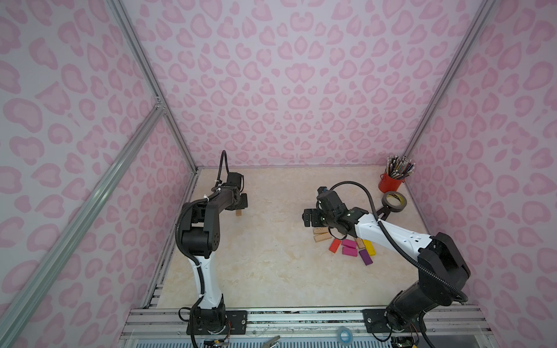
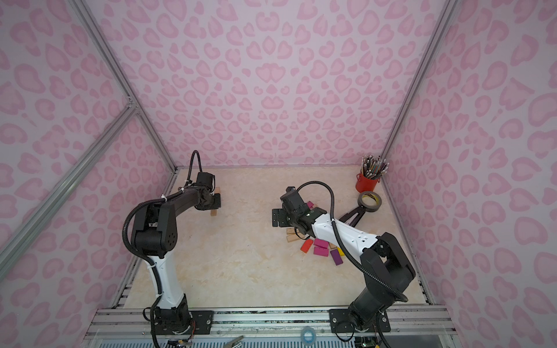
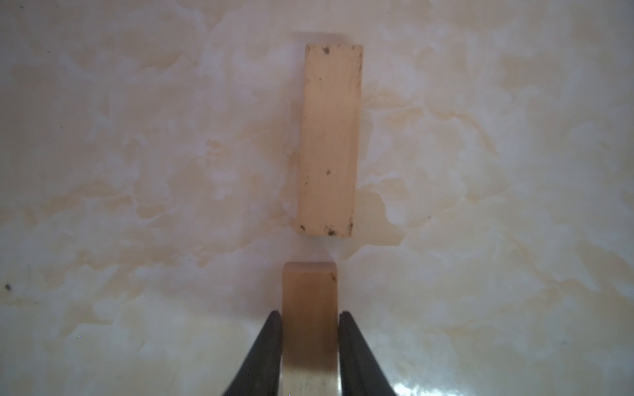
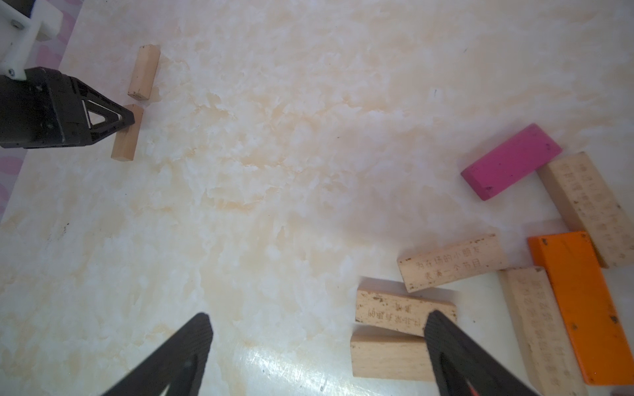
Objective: Assemble the letter k with building blocks
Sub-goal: Assemble the building block at the center of the board.
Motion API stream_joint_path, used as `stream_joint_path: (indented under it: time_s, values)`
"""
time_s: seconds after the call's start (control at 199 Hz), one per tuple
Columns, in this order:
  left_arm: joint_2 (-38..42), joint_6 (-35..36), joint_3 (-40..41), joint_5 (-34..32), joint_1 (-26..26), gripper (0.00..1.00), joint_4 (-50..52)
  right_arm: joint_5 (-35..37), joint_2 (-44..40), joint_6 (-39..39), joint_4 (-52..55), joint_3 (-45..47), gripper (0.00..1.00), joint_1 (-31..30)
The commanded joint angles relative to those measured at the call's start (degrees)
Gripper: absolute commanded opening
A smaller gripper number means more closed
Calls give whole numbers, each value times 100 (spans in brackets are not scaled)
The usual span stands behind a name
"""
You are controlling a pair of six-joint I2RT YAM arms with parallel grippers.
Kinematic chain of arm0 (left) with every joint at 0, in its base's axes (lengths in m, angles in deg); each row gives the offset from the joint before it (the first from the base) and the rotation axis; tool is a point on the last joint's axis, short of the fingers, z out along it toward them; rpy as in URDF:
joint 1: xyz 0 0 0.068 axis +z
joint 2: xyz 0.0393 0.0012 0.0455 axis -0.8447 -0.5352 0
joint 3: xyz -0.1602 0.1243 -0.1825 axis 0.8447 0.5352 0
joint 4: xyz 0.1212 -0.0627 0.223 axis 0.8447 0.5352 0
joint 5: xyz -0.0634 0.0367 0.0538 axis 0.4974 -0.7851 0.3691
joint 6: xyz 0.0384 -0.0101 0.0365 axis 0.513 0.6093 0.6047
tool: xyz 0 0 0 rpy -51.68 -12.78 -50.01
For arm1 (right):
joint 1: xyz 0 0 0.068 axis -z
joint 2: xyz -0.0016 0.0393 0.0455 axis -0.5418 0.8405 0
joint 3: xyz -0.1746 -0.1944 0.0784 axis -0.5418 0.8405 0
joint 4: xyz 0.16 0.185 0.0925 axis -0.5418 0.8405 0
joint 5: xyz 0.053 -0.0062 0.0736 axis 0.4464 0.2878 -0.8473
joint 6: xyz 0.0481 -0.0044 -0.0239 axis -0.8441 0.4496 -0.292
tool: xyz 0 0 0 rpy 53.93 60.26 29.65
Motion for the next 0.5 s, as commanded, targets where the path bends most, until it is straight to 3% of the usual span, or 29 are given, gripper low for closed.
stream_joint_path:
  time_s: [0.0,0.492]
  values:
    - [-85,-59,-92,-79,-6,28,-14,8,-41,-43,74,45,98,1]
    - [-244,5,-224,70,-50,31,-23,17,6,-69,75,18,98,5]
